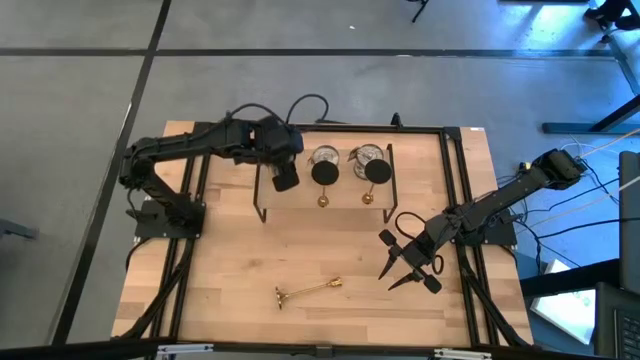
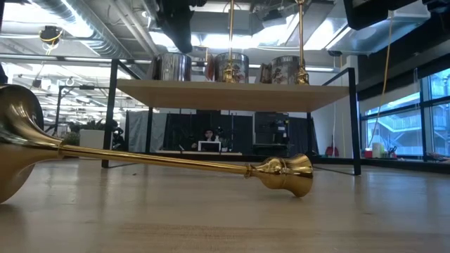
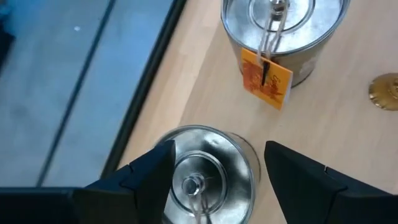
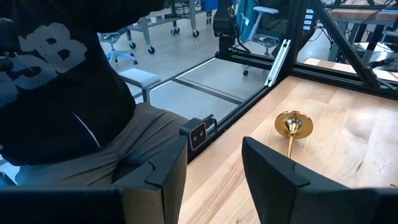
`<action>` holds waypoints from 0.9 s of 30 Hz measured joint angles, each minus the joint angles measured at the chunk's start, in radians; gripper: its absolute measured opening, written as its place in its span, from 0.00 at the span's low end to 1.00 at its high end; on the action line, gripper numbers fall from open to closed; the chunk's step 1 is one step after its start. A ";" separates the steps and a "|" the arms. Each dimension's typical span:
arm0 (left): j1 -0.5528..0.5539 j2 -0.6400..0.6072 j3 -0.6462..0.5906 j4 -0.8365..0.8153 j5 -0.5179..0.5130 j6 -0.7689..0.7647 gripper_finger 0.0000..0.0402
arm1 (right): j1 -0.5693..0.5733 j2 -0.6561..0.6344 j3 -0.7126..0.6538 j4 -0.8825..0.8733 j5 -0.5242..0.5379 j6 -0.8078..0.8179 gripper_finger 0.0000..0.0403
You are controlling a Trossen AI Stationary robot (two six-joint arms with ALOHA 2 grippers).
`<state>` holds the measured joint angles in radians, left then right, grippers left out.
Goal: Pick & Place candle stick holders
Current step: Put the silver scented candle on the shelf
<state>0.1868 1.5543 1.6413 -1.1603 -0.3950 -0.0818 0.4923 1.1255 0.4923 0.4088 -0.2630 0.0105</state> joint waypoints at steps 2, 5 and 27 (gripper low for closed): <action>0.015 0.001 0.000 0.001 0.032 0.000 0.61 | 0.000 0.000 0.000 0.000 0.000 0.000 0.39; 0.027 0.010 0.000 0.004 0.040 0.001 0.61 | 0.000 0.000 0.000 0.000 0.000 0.000 0.39; 0.062 0.009 -0.013 -0.018 0.058 -0.006 0.61 | 0.000 0.000 0.000 0.000 0.000 0.000 0.39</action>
<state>0.2485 1.5631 1.6281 -1.1783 -0.3368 -0.0878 0.4927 1.1254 0.4923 0.4084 -0.2632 0.0108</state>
